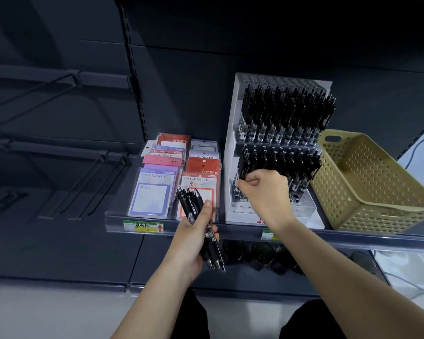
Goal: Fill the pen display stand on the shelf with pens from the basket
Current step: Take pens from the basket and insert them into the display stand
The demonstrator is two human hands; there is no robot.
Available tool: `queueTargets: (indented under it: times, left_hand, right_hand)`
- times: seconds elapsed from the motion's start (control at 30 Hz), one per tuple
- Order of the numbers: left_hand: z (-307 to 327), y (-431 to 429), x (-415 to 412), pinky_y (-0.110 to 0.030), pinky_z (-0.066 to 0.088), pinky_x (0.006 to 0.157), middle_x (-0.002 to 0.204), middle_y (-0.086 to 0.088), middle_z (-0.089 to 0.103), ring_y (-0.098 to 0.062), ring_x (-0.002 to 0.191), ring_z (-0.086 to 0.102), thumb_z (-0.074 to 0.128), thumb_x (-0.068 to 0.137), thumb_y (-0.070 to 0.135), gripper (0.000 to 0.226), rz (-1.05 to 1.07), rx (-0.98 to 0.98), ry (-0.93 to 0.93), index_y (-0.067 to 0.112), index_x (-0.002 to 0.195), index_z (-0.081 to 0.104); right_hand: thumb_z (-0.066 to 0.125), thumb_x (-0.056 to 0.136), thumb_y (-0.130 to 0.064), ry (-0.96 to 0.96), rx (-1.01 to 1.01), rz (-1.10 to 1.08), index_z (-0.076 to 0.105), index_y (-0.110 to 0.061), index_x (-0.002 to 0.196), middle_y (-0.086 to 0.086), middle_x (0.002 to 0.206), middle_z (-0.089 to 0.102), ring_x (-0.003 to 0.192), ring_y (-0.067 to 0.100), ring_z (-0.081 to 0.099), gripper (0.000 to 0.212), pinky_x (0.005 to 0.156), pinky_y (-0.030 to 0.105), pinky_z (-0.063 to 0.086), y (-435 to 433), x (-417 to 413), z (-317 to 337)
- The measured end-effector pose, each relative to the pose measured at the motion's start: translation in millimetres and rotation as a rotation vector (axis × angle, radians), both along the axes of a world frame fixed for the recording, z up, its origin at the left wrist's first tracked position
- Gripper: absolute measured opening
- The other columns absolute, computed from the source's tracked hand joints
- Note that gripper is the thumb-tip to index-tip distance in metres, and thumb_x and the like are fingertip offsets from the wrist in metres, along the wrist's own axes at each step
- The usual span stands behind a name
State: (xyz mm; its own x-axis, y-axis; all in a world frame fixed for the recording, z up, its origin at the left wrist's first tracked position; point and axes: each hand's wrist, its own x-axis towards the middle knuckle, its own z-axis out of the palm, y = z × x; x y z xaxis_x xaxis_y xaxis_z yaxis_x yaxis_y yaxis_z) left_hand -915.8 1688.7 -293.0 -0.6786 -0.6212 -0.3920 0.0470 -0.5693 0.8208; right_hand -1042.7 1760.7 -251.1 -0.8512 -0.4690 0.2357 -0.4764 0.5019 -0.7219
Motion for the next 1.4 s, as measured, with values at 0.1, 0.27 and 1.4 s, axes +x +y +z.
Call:
queueTargets:
  times: [0.1,0.27,1.4]
  left_hand:
    - [0,-1,0,-0.025,0.045,0.056,0.058,0.001,0.049,-0.011,0.05,0.047,0.064,0.082,0.041,0.031,-0.004,-0.003,-0.005,0.012,0.091,0.064]
    - [5,5,0,-0.026,0.044,0.058,0.055,0.004,0.051,-0.011,0.051,0.047,0.061,0.085,0.039,0.026,-0.003,0.004,0.021,0.013,0.082,0.065]
    - [19,9,-1,-0.022,0.04,0.056,0.048,0.009,0.054,-0.006,0.046,0.046,0.064,0.086,0.026,0.019,0.22,-0.002,0.065,0.015,0.074,0.054]
  right_hand:
    - [0.066,0.084,-0.017,0.038,0.027,-0.001,0.067,0.005,0.077,0.014,0.069,0.07,0.062,0.028,0.066,0.023,0.061,0.033,0.057,-3,-1,-2]
    - [0.066,0.084,-0.02,0.042,0.063,0.02,0.066,0.007,0.079,0.02,0.072,0.069,0.058,0.029,0.064,0.028,0.061,0.037,0.057,-2,-2,-1]
    - [0.07,0.082,-0.009,-0.685,-0.002,0.334,0.067,-0.014,0.087,0.002,0.074,0.065,0.063,0.007,0.06,0.007,0.063,0.014,0.054,58,23,12]
